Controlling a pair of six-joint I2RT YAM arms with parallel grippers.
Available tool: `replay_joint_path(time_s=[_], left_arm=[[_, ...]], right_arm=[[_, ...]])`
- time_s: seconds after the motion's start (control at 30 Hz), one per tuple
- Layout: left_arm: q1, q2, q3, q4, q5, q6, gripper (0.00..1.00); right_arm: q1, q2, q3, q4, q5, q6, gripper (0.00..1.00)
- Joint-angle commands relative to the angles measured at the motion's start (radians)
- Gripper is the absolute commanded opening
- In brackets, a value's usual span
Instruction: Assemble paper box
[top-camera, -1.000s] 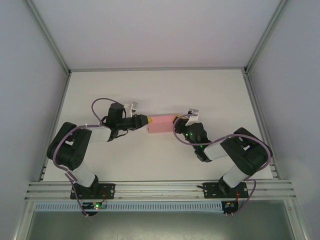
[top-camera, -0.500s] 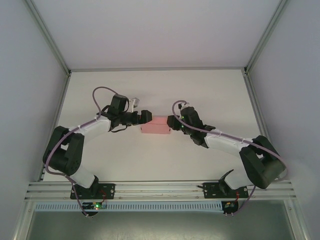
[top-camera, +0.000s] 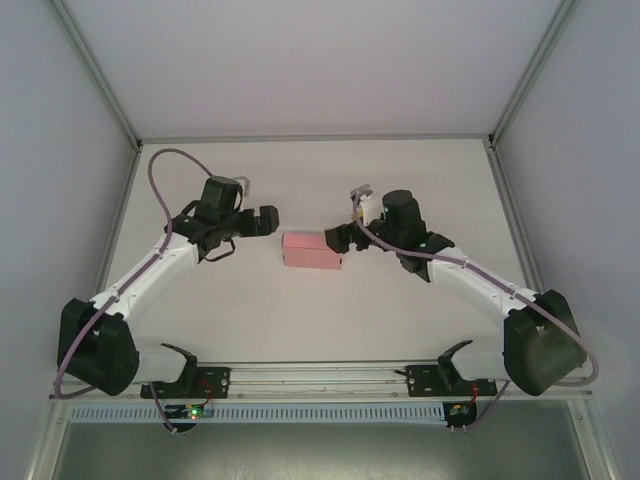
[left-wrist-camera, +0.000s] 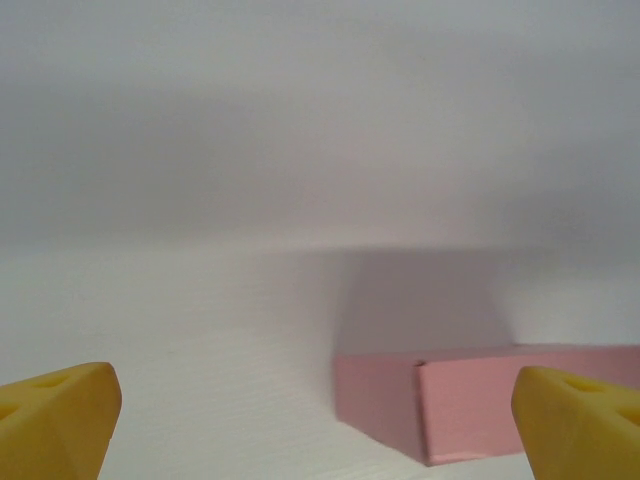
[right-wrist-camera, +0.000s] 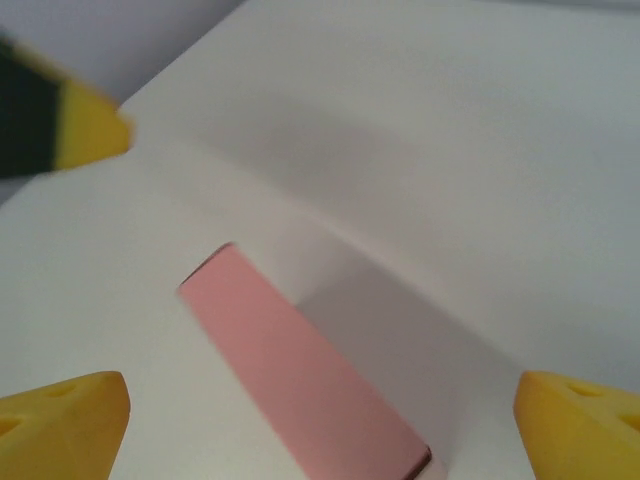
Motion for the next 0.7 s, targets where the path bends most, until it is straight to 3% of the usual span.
replay_joint_path(time_s=[0.0,0.1,0.27,0.37,0.67], left_arm=[[-0.005,-0.059,-0.014,-0.095,-0.216,-0.056,1.00],[-0.004,-0.091,-0.031,-0.118,-0.262,-0.057,1.00],[-0.005,-0.139,-0.074,-0.120,-0.288,-0.057,1.00],[-0.004,-0.155,-0.091,-0.123,-0.301,-0.055,1.00],[-0.004,-0.169,-0.116,-0.124,-0.275,-0.042,1.00]], right_arm=[[0.024,0.034,0.087,-0.145,-0.164,-0.440,0.98],[0.069,0.120,0.208,-0.326,-0.122,-0.613,0.98],[0.174,0.299,0.395,-0.538,0.078,-0.745,0.98],[0.201,0.384,0.467,-0.585,0.178,-0.755,0.98],[0.205,0.494,0.552,-0.600,0.290,-0.762,0.98]])
